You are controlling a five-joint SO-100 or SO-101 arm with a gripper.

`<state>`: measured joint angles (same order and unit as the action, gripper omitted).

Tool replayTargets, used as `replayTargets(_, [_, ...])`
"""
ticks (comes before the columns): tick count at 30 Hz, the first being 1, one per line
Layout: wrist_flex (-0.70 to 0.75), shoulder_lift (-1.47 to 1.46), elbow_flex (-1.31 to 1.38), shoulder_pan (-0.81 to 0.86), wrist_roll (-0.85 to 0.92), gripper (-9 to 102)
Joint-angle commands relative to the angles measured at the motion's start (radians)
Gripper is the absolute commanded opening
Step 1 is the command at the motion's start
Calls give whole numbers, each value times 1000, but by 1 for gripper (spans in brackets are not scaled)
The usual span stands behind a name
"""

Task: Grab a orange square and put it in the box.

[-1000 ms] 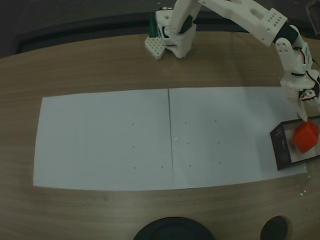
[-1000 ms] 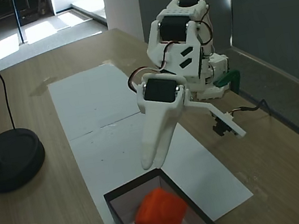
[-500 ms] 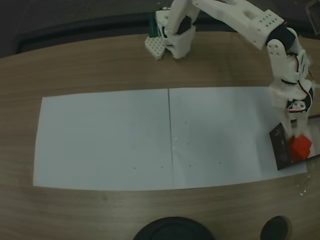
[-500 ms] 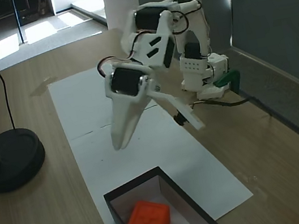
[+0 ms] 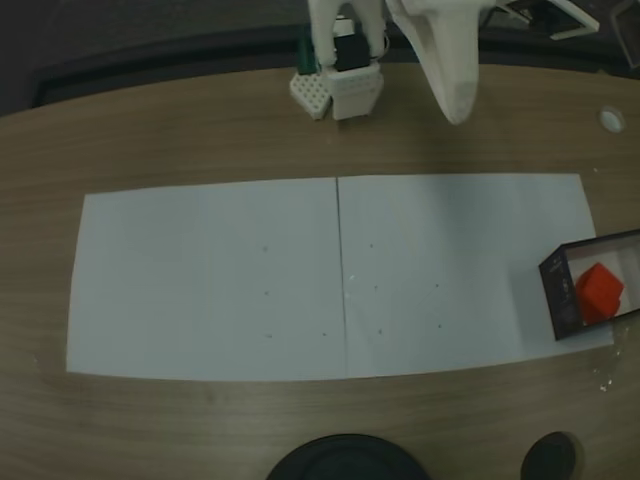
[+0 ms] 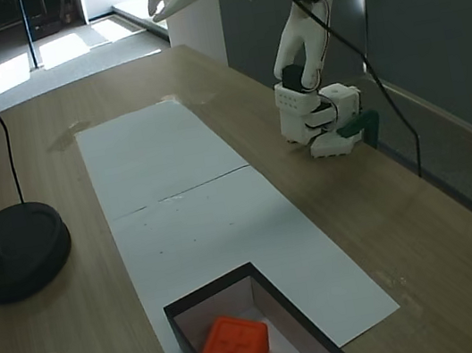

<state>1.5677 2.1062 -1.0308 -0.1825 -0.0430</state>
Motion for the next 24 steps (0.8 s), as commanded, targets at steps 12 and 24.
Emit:
replayTargets(12, [155,729,-308,161,-8,0])
replayTargets(24, [17,1232,-810,163,71,0])
